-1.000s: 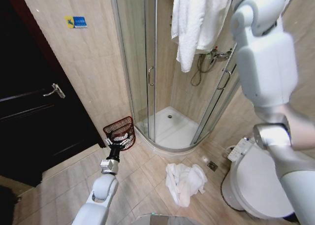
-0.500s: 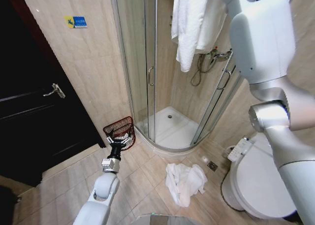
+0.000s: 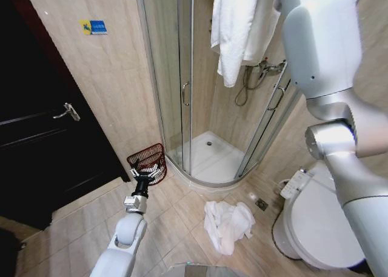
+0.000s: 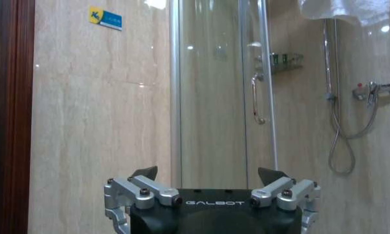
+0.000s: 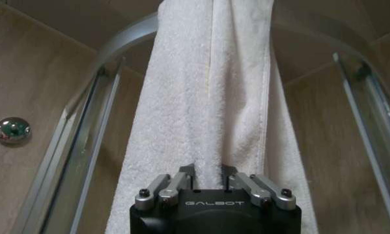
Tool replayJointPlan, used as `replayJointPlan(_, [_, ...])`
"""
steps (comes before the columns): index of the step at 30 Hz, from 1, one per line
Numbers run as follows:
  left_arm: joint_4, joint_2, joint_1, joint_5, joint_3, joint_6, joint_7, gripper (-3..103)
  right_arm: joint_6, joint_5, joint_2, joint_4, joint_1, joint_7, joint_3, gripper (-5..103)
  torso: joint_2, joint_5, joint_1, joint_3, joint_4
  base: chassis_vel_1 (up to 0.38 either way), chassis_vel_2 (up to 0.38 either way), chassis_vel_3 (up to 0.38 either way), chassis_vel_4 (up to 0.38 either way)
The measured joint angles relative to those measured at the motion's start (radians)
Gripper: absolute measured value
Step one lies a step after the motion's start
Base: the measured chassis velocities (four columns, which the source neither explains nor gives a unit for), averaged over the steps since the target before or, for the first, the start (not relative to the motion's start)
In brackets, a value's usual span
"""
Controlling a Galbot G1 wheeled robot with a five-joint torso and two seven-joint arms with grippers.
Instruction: Discard the used towel into the hamper.
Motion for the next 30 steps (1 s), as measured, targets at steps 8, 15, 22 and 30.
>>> replayJointPlan(8, [-0.006, 0.006, 0.001, -0.010, 0.003, 0.000, -0.001, 100, -0.009, 0.043, -0.055, 0.065, -0.021, 0.007, -0.039, 2, 0.000, 0.0000, 0.000, 0.000, 0.0001, 0.000, 0.000, 0.000, 0.000])
replayJointPlan(15, [-0.007, 0.005, 0.005, -0.011, 0.002, 0.000, -0.001, 100, -0.013, 0.079, -0.085, 0.109, -0.063, 0.030, -0.042, 2, 0.000, -0.0001, 0.000, 0.000, 0.0001, 0.000, 0.000, 0.000, 0.000])
replayJointPlan(22, [-0.002, 0.004, 0.009, -0.011, -0.001, -0.006, -0.001, 100, -0.022, 0.122, -0.135, 0.230, -0.196, 0.065, -0.034, 2, 0.000, 0.0001, 0.000, 0.000, 0.0001, 0.000, 0.000, 0.000, 0.000])
replayJointPlan(30, [0.004, -0.001, 0.019, -0.006, -0.001, -0.014, -0.001, 100, -0.020, 0.132, -0.168, 0.311, -0.307, 0.079, -0.003, 2, 0.000, 0.0002, 0.000, 0.000, 0.0001, 0.000, 0.000, 0.000, 0.000])
